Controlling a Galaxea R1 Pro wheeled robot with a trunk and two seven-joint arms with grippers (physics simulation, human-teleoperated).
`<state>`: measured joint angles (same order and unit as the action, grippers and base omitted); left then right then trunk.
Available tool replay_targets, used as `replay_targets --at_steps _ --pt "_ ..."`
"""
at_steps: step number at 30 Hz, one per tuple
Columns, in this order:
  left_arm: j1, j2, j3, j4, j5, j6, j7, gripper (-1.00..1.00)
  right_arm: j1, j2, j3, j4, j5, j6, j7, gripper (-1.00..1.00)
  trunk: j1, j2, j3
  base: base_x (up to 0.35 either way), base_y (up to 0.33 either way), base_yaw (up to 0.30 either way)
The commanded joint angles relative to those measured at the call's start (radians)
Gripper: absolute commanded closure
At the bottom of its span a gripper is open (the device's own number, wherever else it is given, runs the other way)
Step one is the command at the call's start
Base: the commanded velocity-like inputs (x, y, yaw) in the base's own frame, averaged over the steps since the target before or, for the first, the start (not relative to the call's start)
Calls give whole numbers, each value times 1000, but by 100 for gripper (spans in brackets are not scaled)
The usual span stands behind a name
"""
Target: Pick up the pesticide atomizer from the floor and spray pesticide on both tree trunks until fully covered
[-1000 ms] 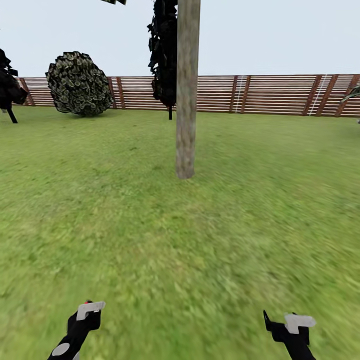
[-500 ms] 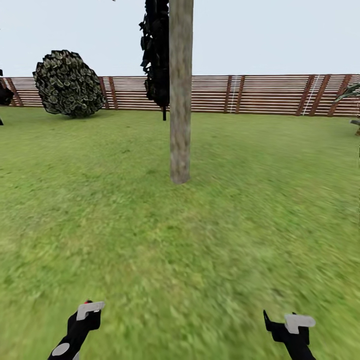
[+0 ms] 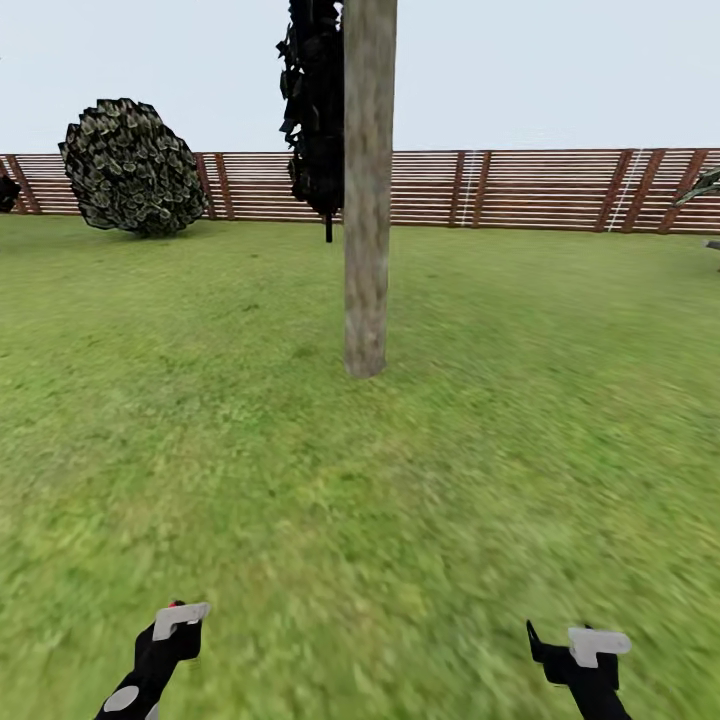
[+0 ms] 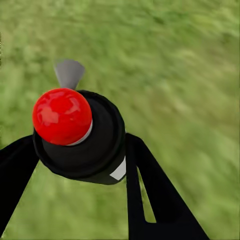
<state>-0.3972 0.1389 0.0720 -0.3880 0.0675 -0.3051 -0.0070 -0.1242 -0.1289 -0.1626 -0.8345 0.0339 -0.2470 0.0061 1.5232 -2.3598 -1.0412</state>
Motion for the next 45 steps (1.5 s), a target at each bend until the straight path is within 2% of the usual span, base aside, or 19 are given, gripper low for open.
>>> replay_targets --at_steps 1,17,31,45 --pt "0 0 0 0 0 0 -1 100 0 0 0 0 0 0 0 -100 0 0 0 285 188 0" --pt "0 0 0 0 0 1 -1 100 0 0 0 -1 0 0 -1 -100 0 0 0 318 111 -7" --pt "0 0 0 0 0 0 -1 100 0 0 0 -2 0 0 0 -100 0 0 7 331 87 -218" --pt "0 0 0 0 0 -1 0 100 0 0 0 -1 0 0 0 -100 0 0 7 327 130 -21"
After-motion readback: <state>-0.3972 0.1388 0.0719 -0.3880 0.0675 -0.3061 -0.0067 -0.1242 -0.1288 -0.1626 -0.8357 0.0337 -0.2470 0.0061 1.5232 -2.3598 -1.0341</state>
